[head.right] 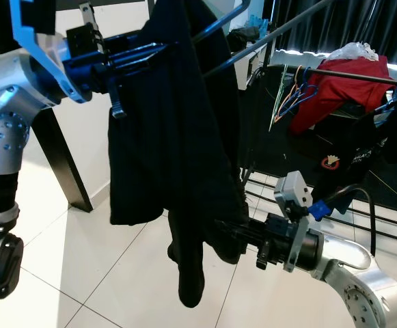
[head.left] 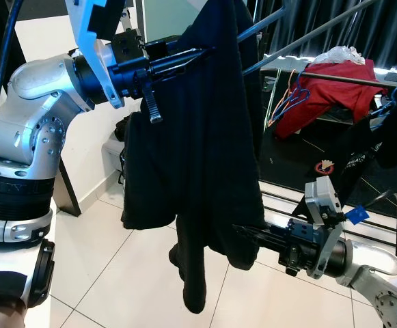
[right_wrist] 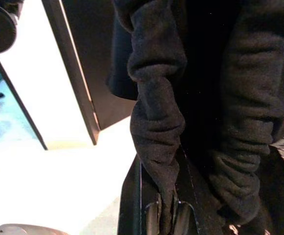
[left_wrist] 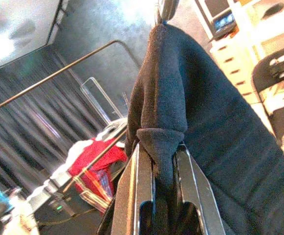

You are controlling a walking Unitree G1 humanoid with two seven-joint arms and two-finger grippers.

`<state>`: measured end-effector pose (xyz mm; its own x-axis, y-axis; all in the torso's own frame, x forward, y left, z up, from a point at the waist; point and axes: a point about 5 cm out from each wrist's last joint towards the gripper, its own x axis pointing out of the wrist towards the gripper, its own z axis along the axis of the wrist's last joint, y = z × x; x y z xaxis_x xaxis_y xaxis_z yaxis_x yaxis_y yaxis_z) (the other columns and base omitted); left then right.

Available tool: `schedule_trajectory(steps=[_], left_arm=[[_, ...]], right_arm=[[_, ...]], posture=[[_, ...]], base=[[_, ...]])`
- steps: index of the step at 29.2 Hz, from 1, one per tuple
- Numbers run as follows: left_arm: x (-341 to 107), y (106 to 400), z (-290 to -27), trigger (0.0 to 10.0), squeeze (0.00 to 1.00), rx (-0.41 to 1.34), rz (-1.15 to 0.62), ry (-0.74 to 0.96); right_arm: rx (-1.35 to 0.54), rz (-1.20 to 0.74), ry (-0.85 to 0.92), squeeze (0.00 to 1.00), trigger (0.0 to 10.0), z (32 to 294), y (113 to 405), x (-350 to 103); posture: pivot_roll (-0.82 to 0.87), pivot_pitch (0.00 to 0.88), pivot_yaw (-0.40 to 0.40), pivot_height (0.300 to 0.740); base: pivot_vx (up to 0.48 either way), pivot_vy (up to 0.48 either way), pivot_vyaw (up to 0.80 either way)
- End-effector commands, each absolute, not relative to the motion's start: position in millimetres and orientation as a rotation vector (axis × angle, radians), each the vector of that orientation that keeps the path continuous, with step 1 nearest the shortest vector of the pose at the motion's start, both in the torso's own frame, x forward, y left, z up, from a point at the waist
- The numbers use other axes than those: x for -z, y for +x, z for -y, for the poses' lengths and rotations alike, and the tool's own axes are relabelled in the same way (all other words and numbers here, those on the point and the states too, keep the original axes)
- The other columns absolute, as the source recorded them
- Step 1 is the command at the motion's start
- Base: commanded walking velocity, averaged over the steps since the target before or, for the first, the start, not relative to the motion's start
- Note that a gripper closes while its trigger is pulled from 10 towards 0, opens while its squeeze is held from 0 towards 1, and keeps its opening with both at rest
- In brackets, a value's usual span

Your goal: Hang hanger

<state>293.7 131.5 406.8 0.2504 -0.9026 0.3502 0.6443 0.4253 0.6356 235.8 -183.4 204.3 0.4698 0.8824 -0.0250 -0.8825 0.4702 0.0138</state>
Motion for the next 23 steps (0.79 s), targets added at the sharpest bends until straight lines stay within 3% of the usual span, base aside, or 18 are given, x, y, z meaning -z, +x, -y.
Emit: schedule_trajectory(steps=[1, 7, 10, 12, 14, 18, 21, 23], left_arm=[[-404, 300, -144, 0.0, 0.0, 1.025, 0.73, 0.456], [-389, 312, -167, 0.0, 0.0, 0.959, 0.602, 0.59], [-369, 313, -191, 1.5, 0.0, 0.982, 0.439, 0.669], [-369, 313, -191, 1.5, 0.0, 0.982, 0.439, 0.669], [-356, 303, -207, 1.6, 0.0, 1.062, 0.324, 0.69], [-353, 294, -211, 1.8, 0.0, 1.125, 0.294, 0.664], [-349, 279, -214, 0.9, 0.0, 1.261, 0.229, 0.614], [-345, 274, -215, 0.9, 0.0, 1.309, 0.188, 0.614]], right_arm=[[-1.022, 0.014, -0.068, 0.0, 0.0, 199, 239, -218], [-0.914, 0.082, -0.159, 0.0, 0.0, 228, 244, -241], [-0.772, 0.181, -0.217, 0.0, 0.0, 258, 250, -271], [-0.772, 0.181, -0.217, 0.0, 0.0, 258, 250, -271], [-0.682, 0.25, -0.238, 0.0, 0.0, 279, 251, -288], [-0.669, 0.259, -0.242, 0.0, 0.0, 282, 251, -290], [-0.685, 0.244, -0.254, 0.0, 0.0, 280, 252, -287], [-0.702, 0.231, -0.261, 0.0, 0.0, 277, 252, -285]], posture=[[-0.03, 0.0, -0.023, 0.74], [-0.04, 0.0, -0.02, 0.74], [-0.04, 0.0, -0.024, 0.74], [-0.04, 0.0, -0.024, 0.74], [-0.03, 0.0, -0.029, 0.74], [-0.03, 0.0, -0.03, 0.74], [-0.02, 0.0, -0.031, 0.74], [-0.02, 0.0, -0.031, 0.74]], base=[[0.0, 0.0, 0.0], [0.0, 0.0, 0.0], [0.0, 0.0, 0.0], [0.0, 0.0, 0.0], [0.0, 0.0, 0.0], [0.0, 0.0, 0.0], [0.0, 0.0, 0.0], [0.0, 0.0, 0.0]])
